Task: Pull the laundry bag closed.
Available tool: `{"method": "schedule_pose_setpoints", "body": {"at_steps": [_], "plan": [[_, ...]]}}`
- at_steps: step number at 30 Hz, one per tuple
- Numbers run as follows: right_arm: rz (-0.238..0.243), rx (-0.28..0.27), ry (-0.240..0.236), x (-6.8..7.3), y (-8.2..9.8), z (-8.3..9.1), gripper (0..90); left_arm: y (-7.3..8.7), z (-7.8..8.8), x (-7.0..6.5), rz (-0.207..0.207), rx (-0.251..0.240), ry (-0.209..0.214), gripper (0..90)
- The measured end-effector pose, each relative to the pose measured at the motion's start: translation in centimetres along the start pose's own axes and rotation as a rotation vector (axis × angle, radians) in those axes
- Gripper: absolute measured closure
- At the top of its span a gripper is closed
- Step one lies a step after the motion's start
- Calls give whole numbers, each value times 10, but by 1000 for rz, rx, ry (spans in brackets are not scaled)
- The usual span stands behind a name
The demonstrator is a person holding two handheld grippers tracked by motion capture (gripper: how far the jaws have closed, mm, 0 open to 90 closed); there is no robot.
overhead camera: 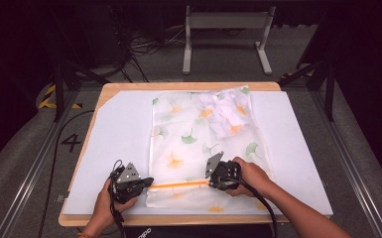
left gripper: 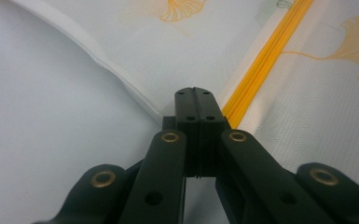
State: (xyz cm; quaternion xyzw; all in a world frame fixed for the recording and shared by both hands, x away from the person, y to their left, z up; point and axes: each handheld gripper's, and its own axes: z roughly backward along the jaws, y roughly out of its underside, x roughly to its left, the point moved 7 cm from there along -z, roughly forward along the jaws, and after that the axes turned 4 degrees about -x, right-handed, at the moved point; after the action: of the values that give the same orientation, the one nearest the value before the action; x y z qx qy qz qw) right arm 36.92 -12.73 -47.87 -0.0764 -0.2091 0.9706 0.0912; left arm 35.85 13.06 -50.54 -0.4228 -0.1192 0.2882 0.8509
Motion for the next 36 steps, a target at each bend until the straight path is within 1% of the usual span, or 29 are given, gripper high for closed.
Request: {"method": "schedule_pose_setpoints", "body": {"at_steps": [2,4,9,10,11,12,13,14,15,17,18,19,20,23,24,25,26,27,30,31,32,33,36], "plan": [[-2,10,2,-2,6,3,846,0,0,0,-2,0,-1,900],[-19,10,5,-3,11,6,847,0,0,0,1,-1,1,900],[-36,13,18,-5,23,12,846,0,0,0,4,0,4,900],[-29,11,19,-6,25,12,846,0,0,0,5,0,3,900],[-40,17,18,-6,28,14,847,0,0,1,6,0,2,900],[-40,10,23,-7,29,15,846,0,0,1,5,-1,3,900],[-55,14,22,-6,32,16,846,0,0,1,5,0,3,900],[-48,14,24,-7,33,17,847,0,0,1,5,-1,3,900],[-59,14,29,-8,35,18,846,0,0,1,6,0,2,900],[-53,24,25,-9,40,21,847,0,0,1,3,-1,3,900],[-72,20,31,-10,41,22,846,0,0,1,4,-3,3,900],[-71,25,24,-10,44,24,846,0,0,1,4,-3,3,900],[-63,27,26,-12,45,26,846,0,0,1,3,-1,4,900],[-71,29,24,-13,49,29,847,0,0,1,3,-1,4,900],[-76,34,31,-13,51,31,846,0,0,1,3,-1,4,900],[-72,34,25,-14,53,32,846,0,0,0,1,0,7,900],[-84,36,31,-15,57,33,846,0,0,0,0,-1,6,900],[-84,36,31,-15,57,33,846,0,0,0,1,0,8,900],[-97,46,40,-16,67,36,847,0,0,1,-3,0,5,900],[-97,46,40,-16,67,36,847,0,0,1,-3,0,5,900],[-102,41,51,-17,69,37,847,0,0,1,-1,0,5,900],[-101,37,48,-17,71,39,846,0,0,1,-2,1,6,900],[-121,36,58,-19,79,44,846,0,0,1,1,-2,7,900]]}}
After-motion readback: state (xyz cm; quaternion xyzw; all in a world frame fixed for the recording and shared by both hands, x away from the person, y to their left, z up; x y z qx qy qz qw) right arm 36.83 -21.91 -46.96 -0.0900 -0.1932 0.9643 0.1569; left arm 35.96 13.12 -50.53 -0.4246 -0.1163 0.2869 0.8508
